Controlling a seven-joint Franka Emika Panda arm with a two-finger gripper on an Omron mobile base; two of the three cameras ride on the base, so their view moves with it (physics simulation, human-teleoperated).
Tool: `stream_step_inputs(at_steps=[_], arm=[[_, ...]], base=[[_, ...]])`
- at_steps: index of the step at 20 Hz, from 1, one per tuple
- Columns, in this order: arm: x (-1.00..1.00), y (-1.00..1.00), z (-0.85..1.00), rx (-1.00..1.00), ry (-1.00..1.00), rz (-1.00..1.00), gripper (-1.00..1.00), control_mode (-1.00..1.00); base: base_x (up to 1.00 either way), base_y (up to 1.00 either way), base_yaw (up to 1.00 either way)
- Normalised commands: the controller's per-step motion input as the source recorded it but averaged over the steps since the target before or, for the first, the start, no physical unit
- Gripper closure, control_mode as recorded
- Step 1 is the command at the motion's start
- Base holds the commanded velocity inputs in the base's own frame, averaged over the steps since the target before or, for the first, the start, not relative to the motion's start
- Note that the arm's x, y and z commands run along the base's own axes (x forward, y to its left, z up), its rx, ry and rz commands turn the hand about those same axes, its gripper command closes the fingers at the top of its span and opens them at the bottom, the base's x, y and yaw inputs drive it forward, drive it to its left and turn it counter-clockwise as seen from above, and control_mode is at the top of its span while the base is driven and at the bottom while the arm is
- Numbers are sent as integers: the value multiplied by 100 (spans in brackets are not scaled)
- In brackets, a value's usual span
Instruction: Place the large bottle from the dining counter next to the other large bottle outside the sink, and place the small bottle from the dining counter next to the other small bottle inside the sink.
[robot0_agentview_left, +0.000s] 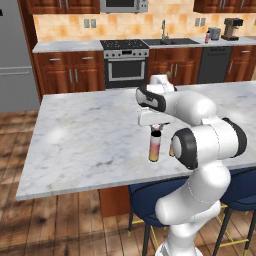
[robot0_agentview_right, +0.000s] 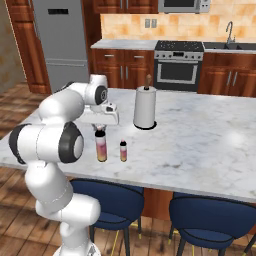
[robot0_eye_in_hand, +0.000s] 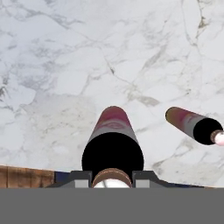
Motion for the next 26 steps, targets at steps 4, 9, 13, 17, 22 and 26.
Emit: stream_step_inputs(at_steps=[4,9,13,17,22,26], arm=[[-15,0,72,0,-5,0,100,-100],[-32,0,52,0,-3,0,100,-100],[-54,0,42,0,-1,0,100,-100],[-64,0,36,0,0,0,100,-100],[-54,0,42,0,0,0,100,-100],[-54,0,46,0,0,0,100,-100]], base=[[0,0,0],[0,0,0],[0,0,0],[0,0,0],[0,0,0],[0,0,0]])
